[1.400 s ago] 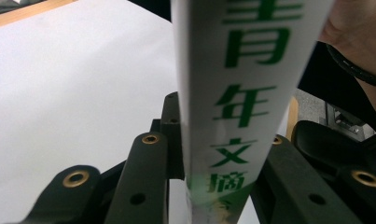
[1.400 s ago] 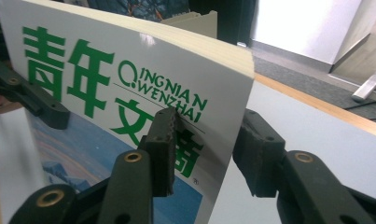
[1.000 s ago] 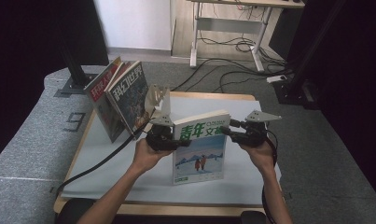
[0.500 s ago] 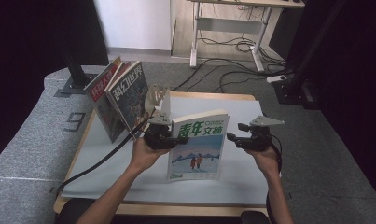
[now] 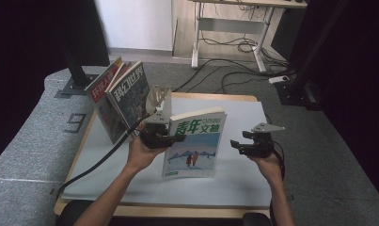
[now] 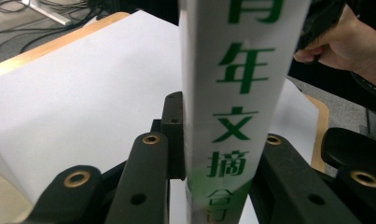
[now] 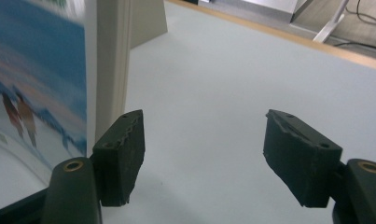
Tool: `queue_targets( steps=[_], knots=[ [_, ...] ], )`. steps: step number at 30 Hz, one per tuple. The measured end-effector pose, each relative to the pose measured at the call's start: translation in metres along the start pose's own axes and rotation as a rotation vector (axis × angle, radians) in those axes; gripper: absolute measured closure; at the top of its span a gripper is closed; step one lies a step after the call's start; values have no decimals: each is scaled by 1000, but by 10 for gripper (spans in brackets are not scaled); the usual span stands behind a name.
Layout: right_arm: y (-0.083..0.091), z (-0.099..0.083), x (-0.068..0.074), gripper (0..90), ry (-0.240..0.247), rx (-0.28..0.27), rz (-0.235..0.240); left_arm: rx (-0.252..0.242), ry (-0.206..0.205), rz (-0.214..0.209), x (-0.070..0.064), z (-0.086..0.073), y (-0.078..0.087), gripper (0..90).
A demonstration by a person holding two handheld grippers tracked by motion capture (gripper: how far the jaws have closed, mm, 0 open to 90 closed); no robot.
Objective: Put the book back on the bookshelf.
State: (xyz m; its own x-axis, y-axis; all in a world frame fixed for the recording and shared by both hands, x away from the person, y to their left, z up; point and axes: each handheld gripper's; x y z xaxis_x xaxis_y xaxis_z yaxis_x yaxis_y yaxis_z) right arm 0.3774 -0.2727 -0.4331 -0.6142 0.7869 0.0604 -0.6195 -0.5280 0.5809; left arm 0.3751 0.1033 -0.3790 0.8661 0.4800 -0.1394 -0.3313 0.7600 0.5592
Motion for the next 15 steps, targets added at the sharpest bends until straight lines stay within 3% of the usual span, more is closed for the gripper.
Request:
queue_targets(
  steps=[6, 15],
  knots=[
    [-5, -11, -2, 287, -14, 27, 1, -11, -4, 8, 1, 0, 6, 744],
    [-22, -36, -8, 273, -46, 114, -48, -26, 10, 43, 7, 0, 18, 744]
  ],
)
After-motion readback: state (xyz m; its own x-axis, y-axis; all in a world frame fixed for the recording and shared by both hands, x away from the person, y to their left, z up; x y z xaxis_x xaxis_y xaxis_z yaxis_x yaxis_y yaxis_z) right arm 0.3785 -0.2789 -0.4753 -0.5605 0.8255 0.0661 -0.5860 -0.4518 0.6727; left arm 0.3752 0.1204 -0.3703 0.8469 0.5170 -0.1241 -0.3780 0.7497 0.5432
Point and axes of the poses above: each handheld gripper's, and its own axes: y roughly backward along the jaws, z roughly out of its top, x roughly to its left, and after that the axes turned 3 degrees about x, right-handed
